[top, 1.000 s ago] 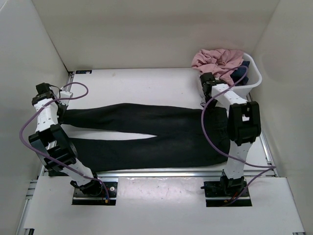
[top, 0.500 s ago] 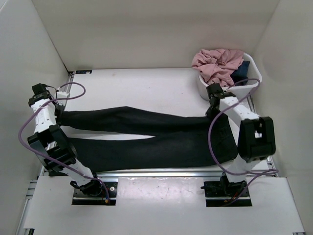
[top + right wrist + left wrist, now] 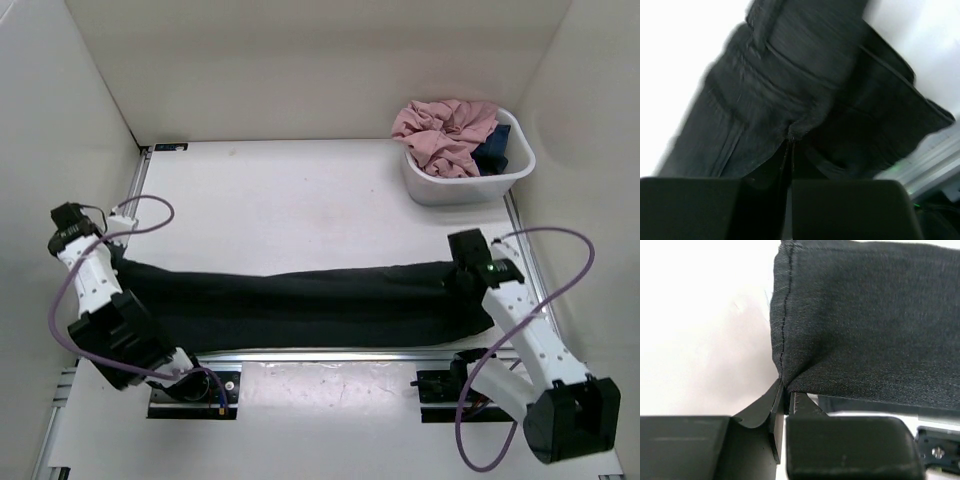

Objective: Fold and stack the trousers
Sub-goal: Fold the trousers

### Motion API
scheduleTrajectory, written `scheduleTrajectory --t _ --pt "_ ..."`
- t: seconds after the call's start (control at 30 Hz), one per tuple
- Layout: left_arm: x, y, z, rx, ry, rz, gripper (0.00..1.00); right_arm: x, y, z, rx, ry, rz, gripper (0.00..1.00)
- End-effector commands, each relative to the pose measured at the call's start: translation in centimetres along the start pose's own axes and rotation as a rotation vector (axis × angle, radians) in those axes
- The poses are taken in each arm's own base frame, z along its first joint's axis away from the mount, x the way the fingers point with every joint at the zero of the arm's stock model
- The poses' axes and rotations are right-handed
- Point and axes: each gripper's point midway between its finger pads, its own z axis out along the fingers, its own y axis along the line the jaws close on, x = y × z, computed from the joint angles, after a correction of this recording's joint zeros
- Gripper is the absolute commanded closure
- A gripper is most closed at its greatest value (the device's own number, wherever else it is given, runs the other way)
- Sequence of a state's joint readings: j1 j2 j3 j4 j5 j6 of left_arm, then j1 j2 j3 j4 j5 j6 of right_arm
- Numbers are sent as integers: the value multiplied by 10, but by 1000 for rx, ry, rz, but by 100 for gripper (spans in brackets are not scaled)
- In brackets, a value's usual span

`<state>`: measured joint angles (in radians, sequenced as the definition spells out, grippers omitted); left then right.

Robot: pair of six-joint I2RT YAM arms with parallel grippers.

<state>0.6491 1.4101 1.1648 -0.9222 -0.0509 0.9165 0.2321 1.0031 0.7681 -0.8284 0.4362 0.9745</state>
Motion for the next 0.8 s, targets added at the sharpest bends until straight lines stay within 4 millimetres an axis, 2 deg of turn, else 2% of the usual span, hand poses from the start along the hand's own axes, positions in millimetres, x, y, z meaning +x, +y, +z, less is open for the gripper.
scheduleTrajectory --t 0.0,0.07,0.1,0.17,0.23,0.27,0.33,0.4,0.5,0.53,0.57,0.67,0.73,0.77 --pt "28 -3 -8 -64 23 53 86 30 -37 5 65 36 23 100" --pt "41 -10 -4 -69 22 62 86 43 -40 9 54 56 23 100" --pt "57 -24 1 -50 45 61 86 53 -45 13 54 74 2 100" --pt "68 -38 6 -19 56 91 81 58 -46 17 54 79 -10 100" --pt "87 -55 15 23 85 91 71 67 -45 18 48 99 -39 100" --pt "92 -62 15 50 89 116 55 67 -45 18 46 92 -53 100" --pt "103 -72 12 107 108 128 39 73 -48 20 57 104 -76 100" --pt "104 -66 -5 142 97 159 28 75 -49 22 54 99 -100 100" --pt "99 -64 -22 244 43 219 28 80 -54 23 61 97 -126 100" --pt "98 -66 -38 324 37 210 28 80 -56 23 58 95 -124 100" --pt "89 -58 -39 313 6 208 28 81 -58 23 65 99 -128 100" --pt "74 -43 -42 297 -49 177 36 81 -64 22 74 92 -130 100" --pt "60 -41 -41 311 -107 118 36 82 -67 21 85 97 -136 100" --pt "52 -32 -37 304 -126 78 36 82 -71 21 99 94 -141 100"
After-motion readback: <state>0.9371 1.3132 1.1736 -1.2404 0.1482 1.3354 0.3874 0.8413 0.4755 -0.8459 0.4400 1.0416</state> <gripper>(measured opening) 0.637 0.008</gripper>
